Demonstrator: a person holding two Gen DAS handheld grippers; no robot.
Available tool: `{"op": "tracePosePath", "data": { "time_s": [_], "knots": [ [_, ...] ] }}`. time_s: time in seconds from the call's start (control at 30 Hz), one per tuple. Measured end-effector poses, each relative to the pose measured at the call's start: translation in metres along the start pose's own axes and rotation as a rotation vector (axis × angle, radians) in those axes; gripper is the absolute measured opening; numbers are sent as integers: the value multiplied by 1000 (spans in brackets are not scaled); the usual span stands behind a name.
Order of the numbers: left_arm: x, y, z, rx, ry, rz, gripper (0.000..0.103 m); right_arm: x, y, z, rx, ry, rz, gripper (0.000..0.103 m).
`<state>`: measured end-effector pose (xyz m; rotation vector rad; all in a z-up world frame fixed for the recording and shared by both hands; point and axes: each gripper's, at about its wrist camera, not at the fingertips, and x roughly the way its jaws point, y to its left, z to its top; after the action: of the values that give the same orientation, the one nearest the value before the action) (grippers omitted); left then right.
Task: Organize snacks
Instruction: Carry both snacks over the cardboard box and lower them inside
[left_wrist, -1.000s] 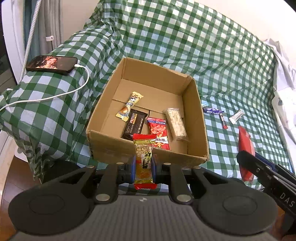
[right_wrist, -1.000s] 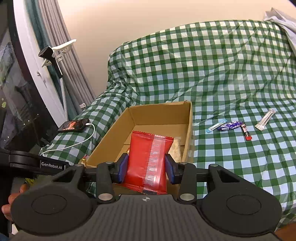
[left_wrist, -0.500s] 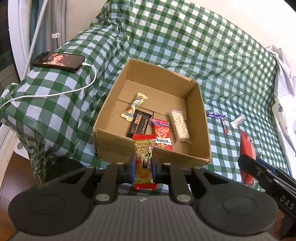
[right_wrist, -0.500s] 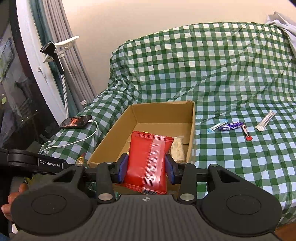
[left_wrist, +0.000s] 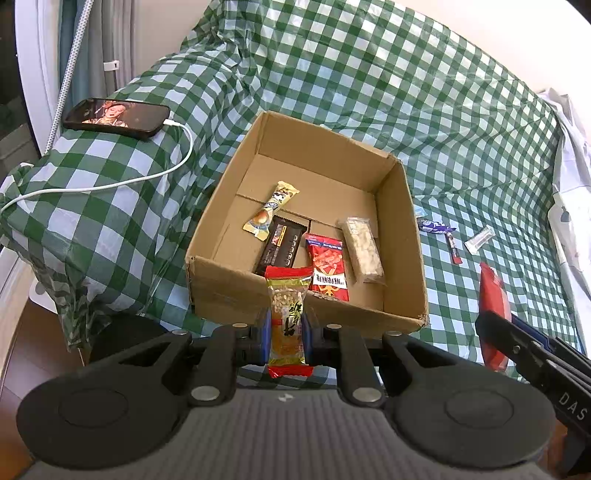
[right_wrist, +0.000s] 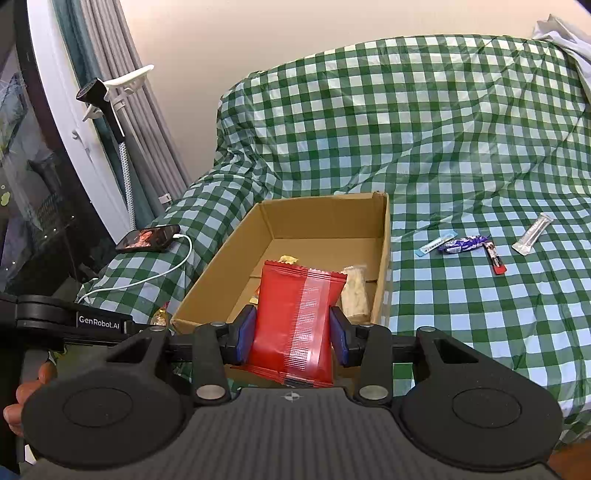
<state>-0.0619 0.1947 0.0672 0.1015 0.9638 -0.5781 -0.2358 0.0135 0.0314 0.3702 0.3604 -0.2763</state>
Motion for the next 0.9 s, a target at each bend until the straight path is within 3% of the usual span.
{"op": "tracePosePath", "data": {
  "time_s": [0.9],
  "knots": [
    [38, -2, 38, -18, 14, -4, 18, 41, -8, 20, -8, 57, -28, 44]
  ]
}}
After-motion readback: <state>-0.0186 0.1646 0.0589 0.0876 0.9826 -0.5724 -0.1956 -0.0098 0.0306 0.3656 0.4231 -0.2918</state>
